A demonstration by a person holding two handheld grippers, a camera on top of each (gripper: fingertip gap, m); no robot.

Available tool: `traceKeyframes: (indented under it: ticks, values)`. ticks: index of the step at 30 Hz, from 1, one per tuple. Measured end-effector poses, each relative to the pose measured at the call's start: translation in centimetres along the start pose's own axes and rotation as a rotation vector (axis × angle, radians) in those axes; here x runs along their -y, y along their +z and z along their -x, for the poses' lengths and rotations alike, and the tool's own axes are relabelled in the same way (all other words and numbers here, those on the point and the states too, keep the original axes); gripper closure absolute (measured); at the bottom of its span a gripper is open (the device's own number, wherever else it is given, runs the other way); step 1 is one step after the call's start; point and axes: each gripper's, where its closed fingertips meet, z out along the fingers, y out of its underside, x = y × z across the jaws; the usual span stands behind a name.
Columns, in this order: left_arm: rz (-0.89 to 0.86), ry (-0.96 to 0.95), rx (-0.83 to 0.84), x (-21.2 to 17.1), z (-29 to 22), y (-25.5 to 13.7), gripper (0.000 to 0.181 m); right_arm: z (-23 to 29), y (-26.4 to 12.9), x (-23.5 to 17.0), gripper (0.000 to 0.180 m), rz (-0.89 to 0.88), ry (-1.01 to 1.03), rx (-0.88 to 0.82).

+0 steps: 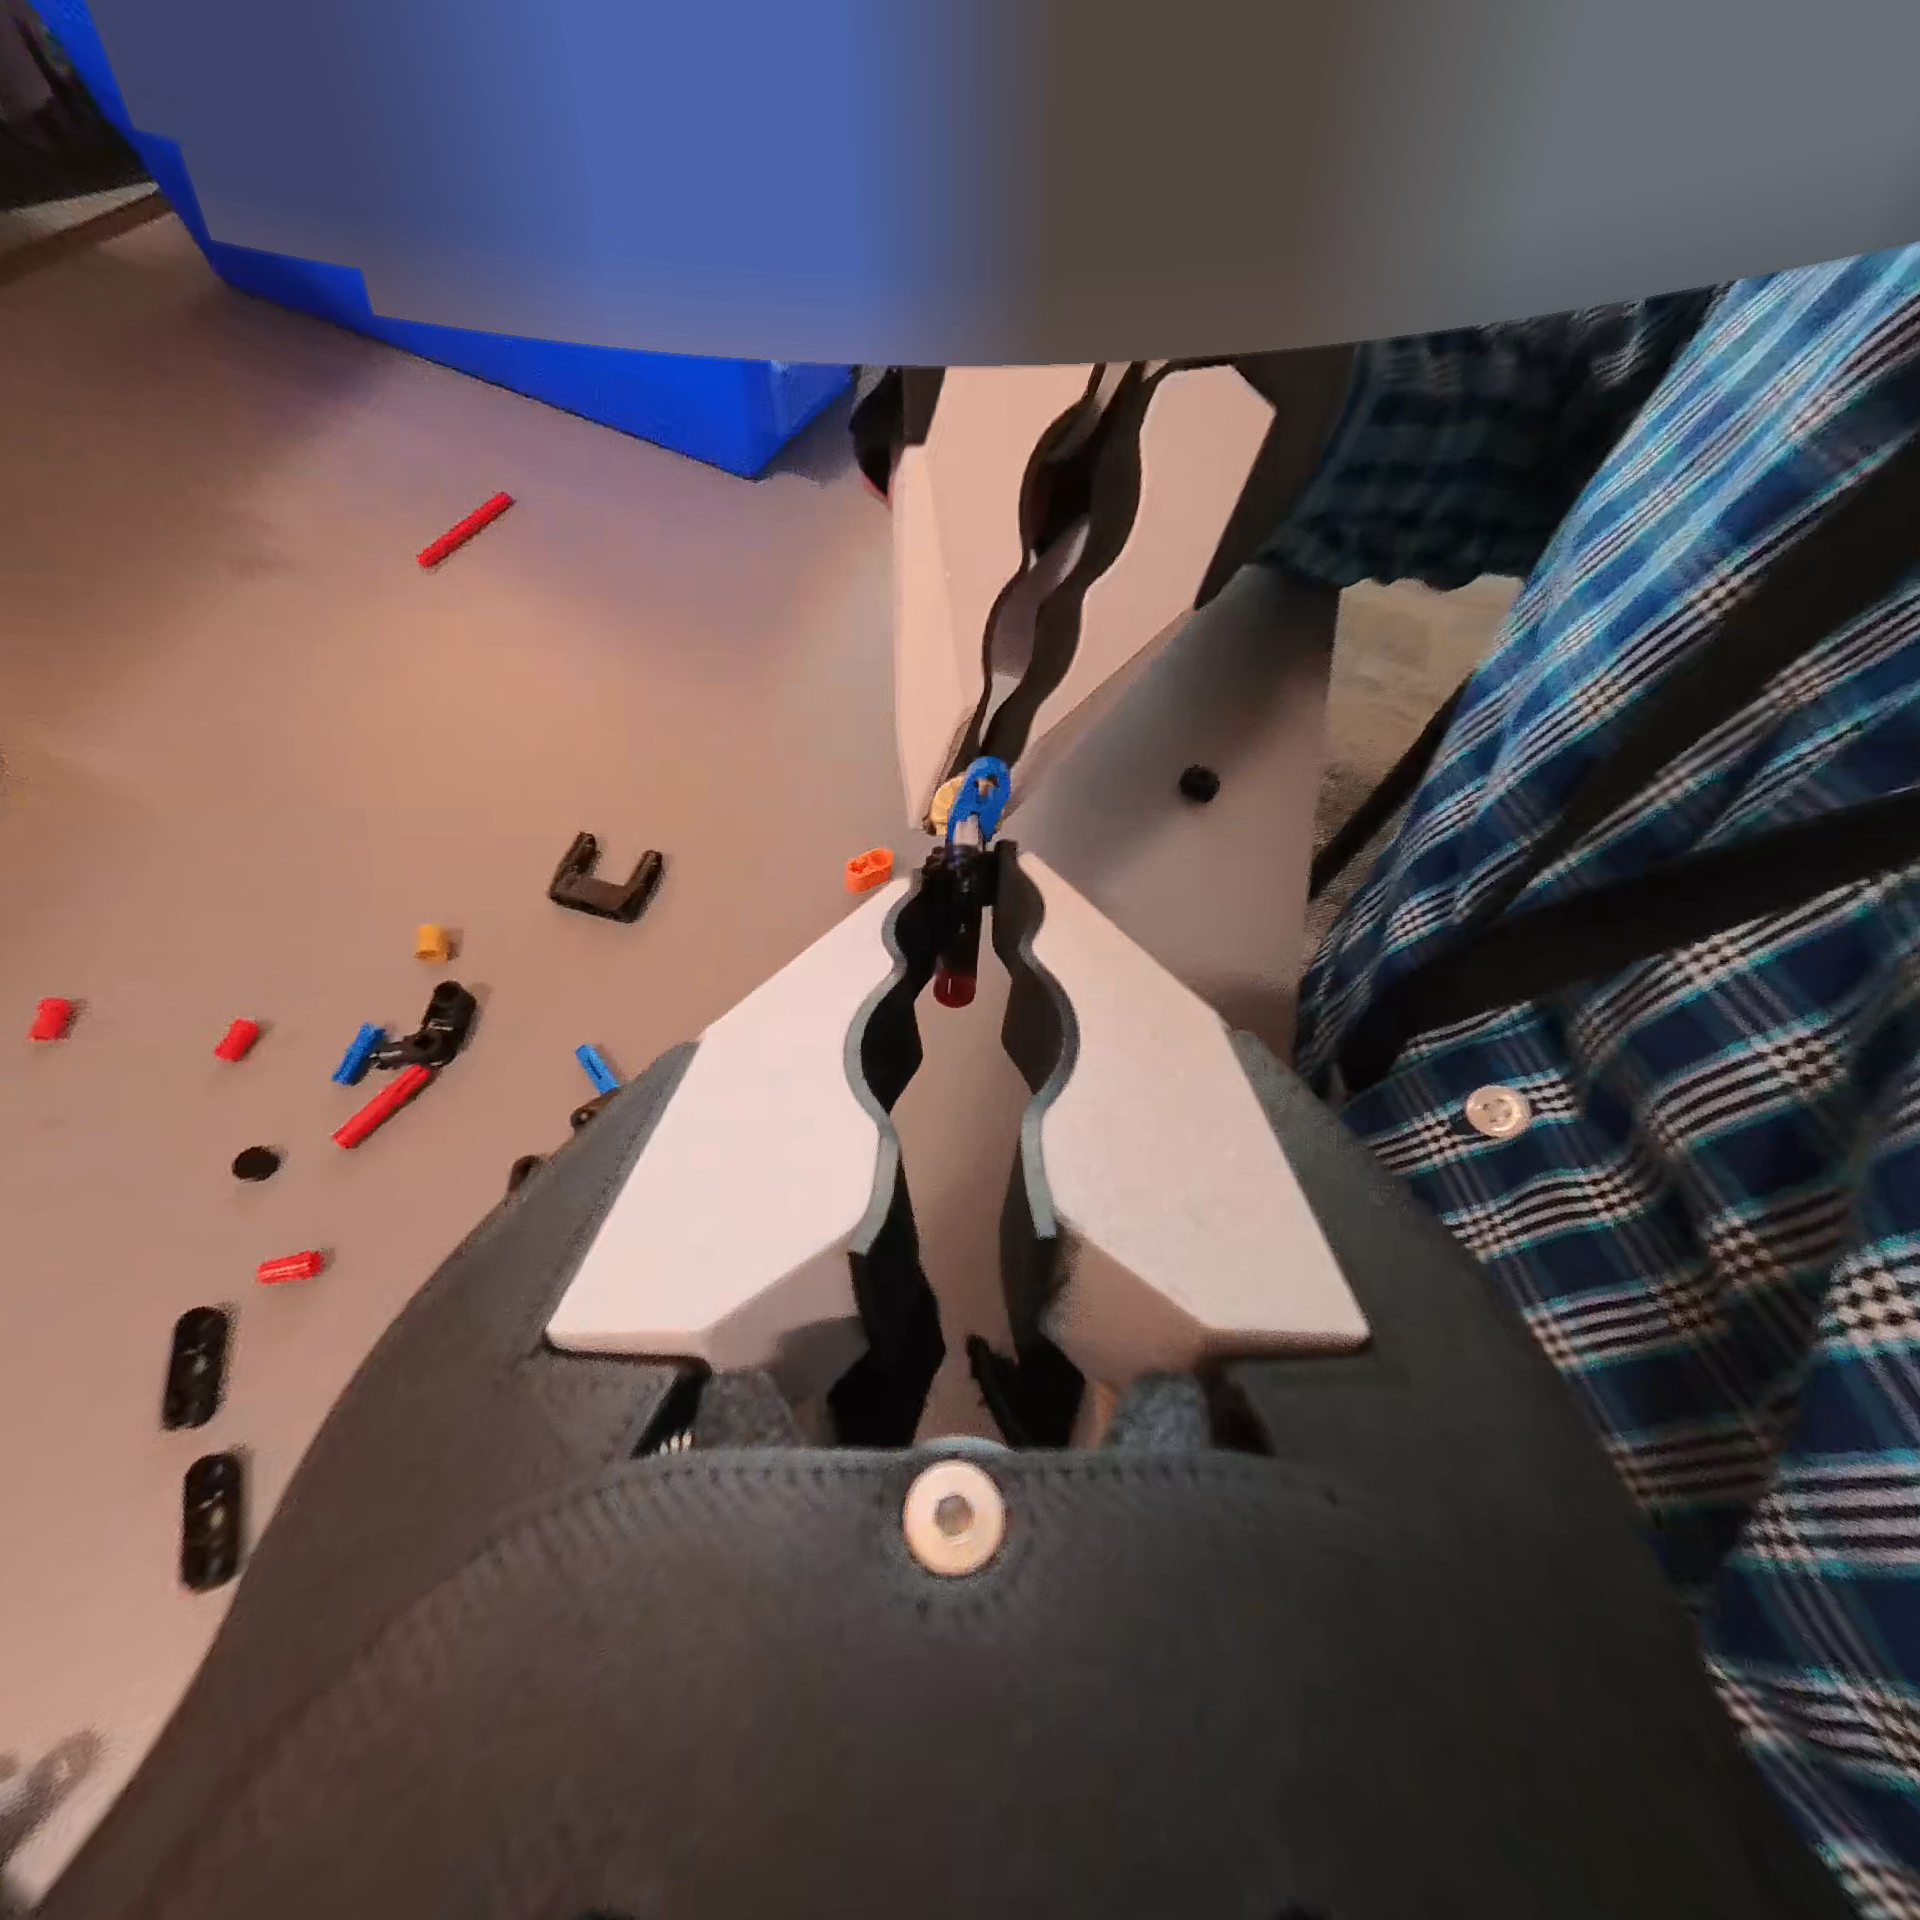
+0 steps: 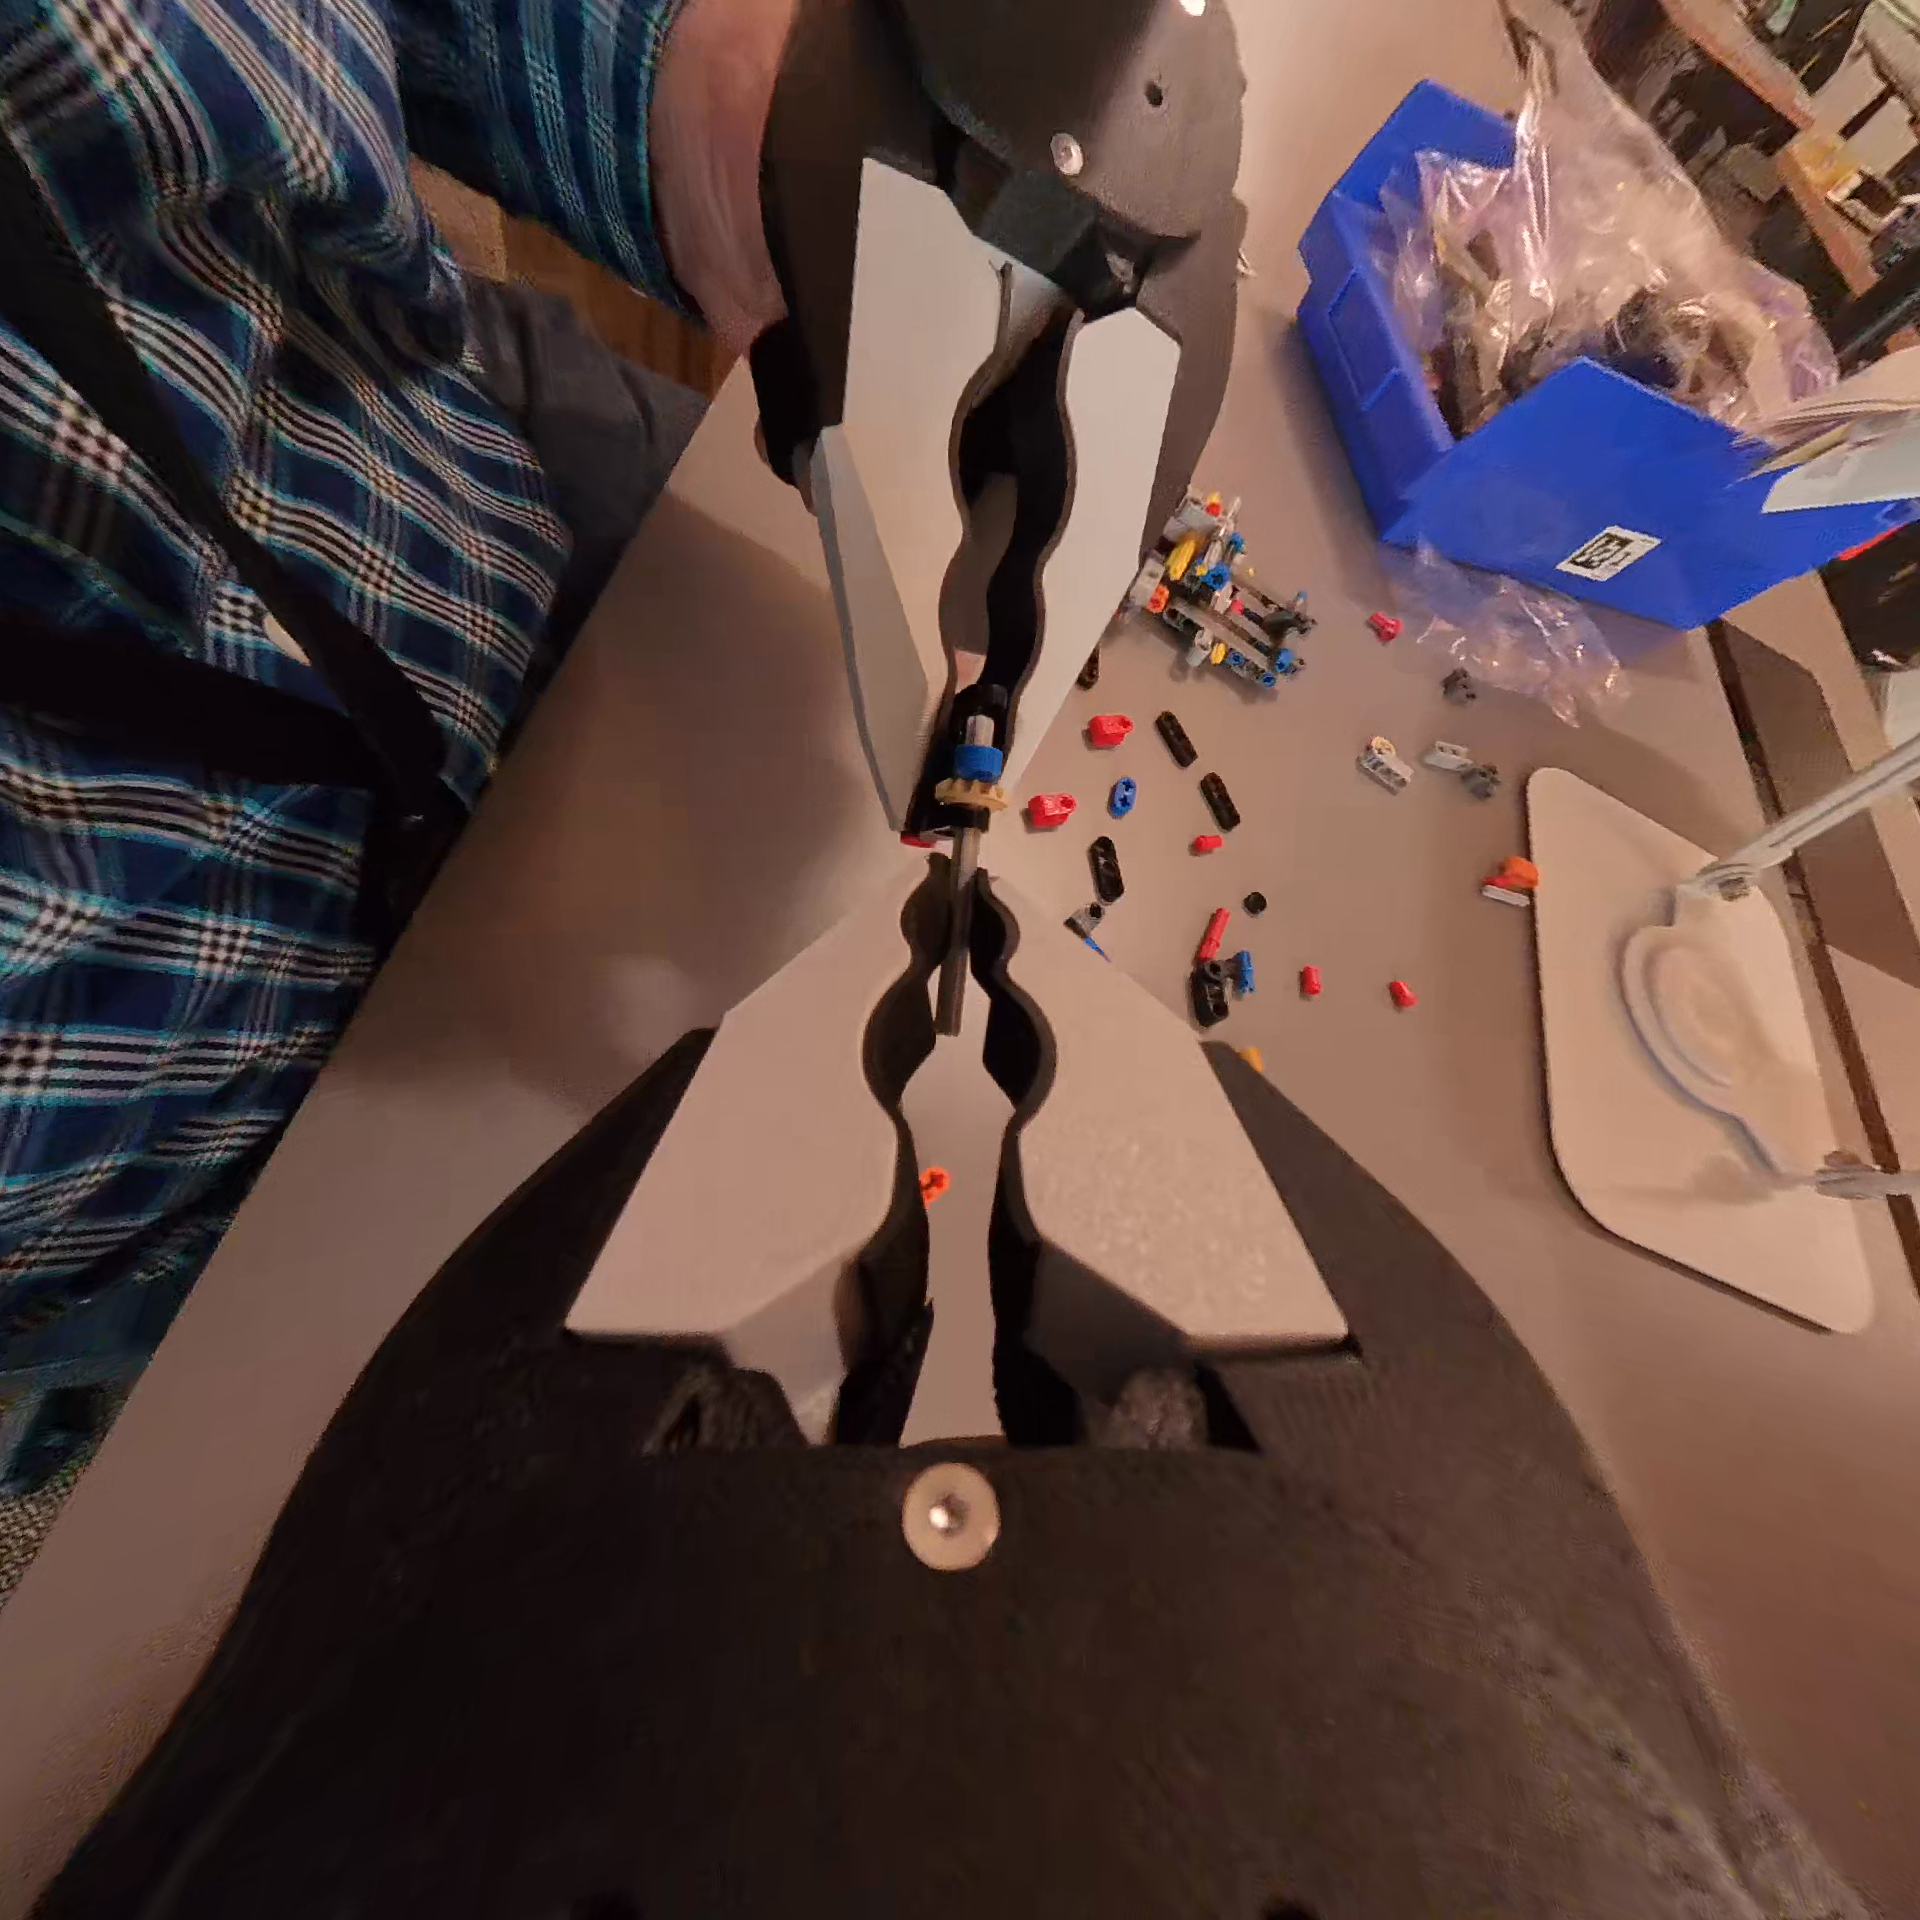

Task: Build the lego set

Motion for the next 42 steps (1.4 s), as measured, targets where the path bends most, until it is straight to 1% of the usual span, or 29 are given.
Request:
traceKeyframes:
  ticks: [2,5,7,8,10,12,14,16,18,21,23,28,31,33,36,38,40,42]
  values:
    - [-0.052,-0.062,-0.036,0.7,-0.1,-0.2,0.171,-0.1,-0.4,0.6,0.179,-0.039,0.026,0.002]
    - [-0.062,-0.128,-0.013,0.4,0.5,-0.1,0.172,-0.4,-0.1,0.3,0.179,0.006,0.024,-0.044]
    - [-0.01,-0.099,0.049,-0.5,1.0,0.0,0.171,-0.3,0.5,-0.2,0.18,0.052,0.012,-0.074]
    - [0.001,-0.11,0.049,-0.8,1.0,0.1,0.171,-0.1,0.7,-0.4,0.18,0.071,0.003,-0.08]
    - [-0.015,-0.12,0.07,-0.5,1.1,0.0,0.171,-0.4,0.5,-0.1,0.18,0.087,0.008,-0.1]
    - [-0.005,-0.085,0.104,-0.3,1.2,-0.1,0.171,-0.6,0.4,-0.2,0.18,0.082,0.034,-0.1]
    - [-0.014,-0.093,0.088,0.0,0.9,0.0,0.171,-0.5,0.0,-0.2,0.18,0.047,0.056,-0.07]
    - [-0.072,-0.088,0.042,1.0,0.3,-0.1,0.171,-0.6,-0.8,0.6,0.179,-0.037,0.118,-0.01]
    - [-0.097,-0.078,0.019,1.7,-0.1,-0.2,0.172,-0.6,-1.4,1.0,0.179,-0.074,0.124,0.023]
    - [-0.139,-0.12,-0.018,2.4,0.0,-0.3,0.172,-0.9,-1.7,1.1,0.179,-0.111,0.132,0.047]
    - [-0.174,-0.168,-0.032,2.8,0.1,-0.4,0.172,-1.1,-1.9,1.2,0.179,-0.154,0.173,0.057]
    - [-0.257,-0.277,-0.044,2.9,0.7,-1.0,0.174,-1.3,-1.4,1.4,0.179,-0.146,0.175,-0.026]
    - [-0.297,-0.311,-0.062,2.8,0.7,-1.1,0.174,-1.3,-1.2,1.5,0.179,-0.152,0.198,-0.046]
    - [-0.291,-0.329,-0.094,2.7,0.6,-1.0,0.171,-1.4,-1.2,1.5,0.179,-0.131,0.175,-0.052]
    - [-0.285,-0.266,-0.04,3.0,0.7,-1.1,0.169,-1.5,-1.1,1.6,0.179,-0.121,0.188,-0.021]
    - [-0.28,-0.226,-0.003,3.3,0.8,-0.9,0.164,-1.4,-1.0,1.8,0.179,-0.113,0.175,-0.011]
    - [-0.256,-0.169,0.014,3.2,0.5,-0.5,0.164,-0.9,-0.4,1.3,0.179,-0.072,0.164,0.019]
    - [-0.242,-0.133,0.014,3.2,0.3,-0.3,0.164,-0.8,-0.4,1.2,0.179,-0.07,0.171,0.034]
